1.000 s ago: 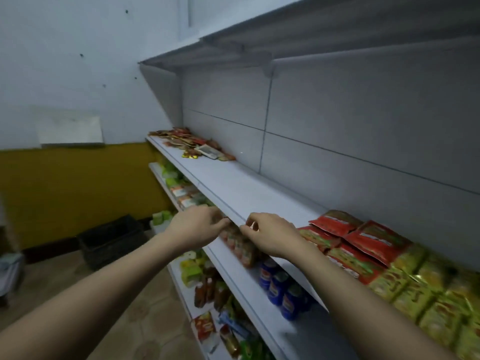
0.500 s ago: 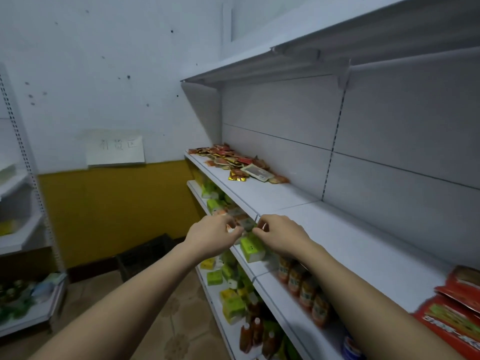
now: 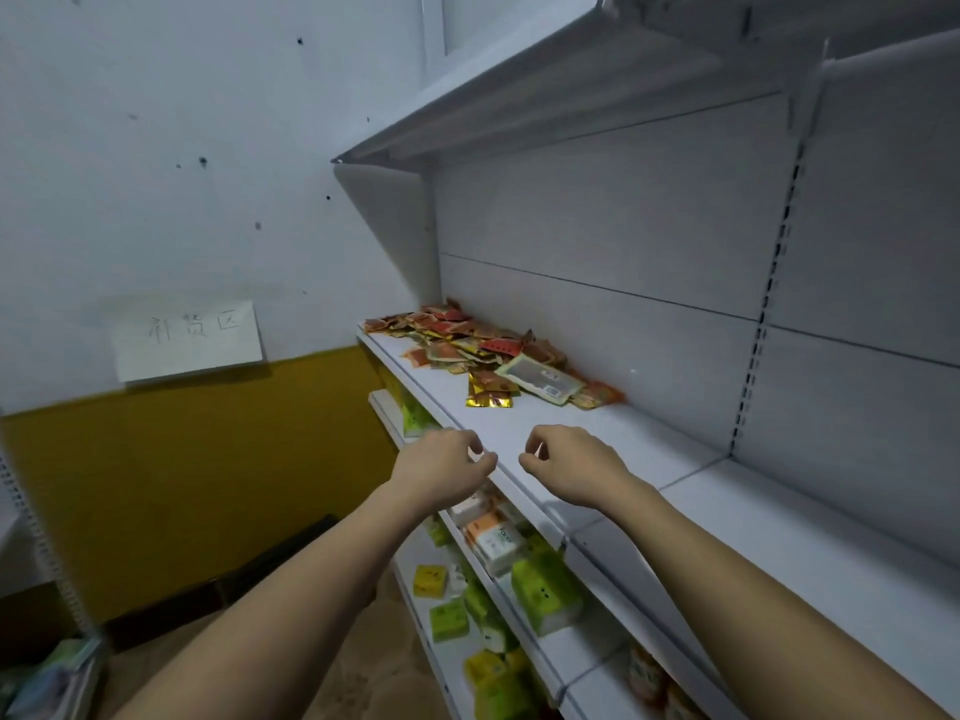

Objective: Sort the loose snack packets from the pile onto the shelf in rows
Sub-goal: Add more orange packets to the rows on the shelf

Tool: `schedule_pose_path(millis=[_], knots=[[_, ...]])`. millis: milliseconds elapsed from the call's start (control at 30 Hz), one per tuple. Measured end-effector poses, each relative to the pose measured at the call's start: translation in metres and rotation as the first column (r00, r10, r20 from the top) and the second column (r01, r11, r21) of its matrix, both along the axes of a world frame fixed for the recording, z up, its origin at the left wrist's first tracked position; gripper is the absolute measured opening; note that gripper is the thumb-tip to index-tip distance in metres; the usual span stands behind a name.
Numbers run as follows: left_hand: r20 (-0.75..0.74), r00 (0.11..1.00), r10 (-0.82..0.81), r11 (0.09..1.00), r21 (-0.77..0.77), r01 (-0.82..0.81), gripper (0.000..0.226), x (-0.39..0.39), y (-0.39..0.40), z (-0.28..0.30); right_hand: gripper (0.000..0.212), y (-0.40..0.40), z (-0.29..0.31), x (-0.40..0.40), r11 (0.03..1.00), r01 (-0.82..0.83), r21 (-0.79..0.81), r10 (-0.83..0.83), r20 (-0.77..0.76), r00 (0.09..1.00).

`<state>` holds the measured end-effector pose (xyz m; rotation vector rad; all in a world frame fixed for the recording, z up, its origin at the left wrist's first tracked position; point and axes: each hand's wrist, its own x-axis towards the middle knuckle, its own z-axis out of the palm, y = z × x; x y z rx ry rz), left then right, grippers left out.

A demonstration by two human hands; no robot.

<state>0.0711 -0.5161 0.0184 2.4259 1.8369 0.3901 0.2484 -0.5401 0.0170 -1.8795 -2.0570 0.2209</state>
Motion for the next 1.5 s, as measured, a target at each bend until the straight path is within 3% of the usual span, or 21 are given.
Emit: schedule_pose_path(millis=[333, 700, 900, 1067, 1200, 1267, 1367, 1500], knots=[[0.034, 0.998, -0.055, 0.998, -0.025, 0.056, 0.044, -0.028, 0.144, -0.024, 0.027, 0.139, -0.018, -0.025, 0.998, -0.003, -0.055, 0.004, 0.024, 1.000], [0.199, 0.951, -0.237, 0.964, -0.070, 0.255, 0.040, -0.065, 0.315, -0.055, 0.016, 0.294, -0.053, -0.062, 0.982, 0.172, -0.084, -0.175, -0.042, 0.984], [0.311, 0.900, -0.306, 0.928, -0.112, 0.355, 0.035, -0.068, 0.389, -0.081, 0.010, 0.342, -0.078, -0.060, 0.919, 0.392, 0.046, -0.377, -0.192, 0.906], [0.410, 0.845, -0.345, 0.904, -0.095, 0.416, 0.030, -0.042, 0.431, -0.094, 0.014, 0.378, -0.082, -0.030, 0.859, 0.492, 0.139, -0.453, -0.240, 0.859], [0.496, 0.790, -0.359, 0.911, 0.001, 0.413, 0.027, -0.020, 0.461, -0.099, 0.056, 0.398, -0.085, -0.001, 0.856, 0.514, 0.046, -0.510, -0.077, 0.857], [0.479, 0.781, -0.401, 0.898, 0.035, 0.440, 0.029, -0.015, 0.476, -0.111, 0.068, 0.405, -0.089, 0.010, 0.864, 0.500, -0.054, -0.499, 0.036, 0.866], [0.472, 0.766, -0.437, 0.883, 0.064, 0.464, 0.028, -0.010, 0.497, -0.130, 0.060, 0.415, -0.094, 0.018, 0.864, 0.475, -0.167, -0.473, 0.054, 0.879], [0.590, 0.690, -0.419, 0.891, 0.121, 0.437, 0.024, -0.010, 0.508, -0.145, 0.038, 0.417, -0.087, 0.021, 0.862, 0.507, 0.028, -0.507, 0.071, 0.859]])
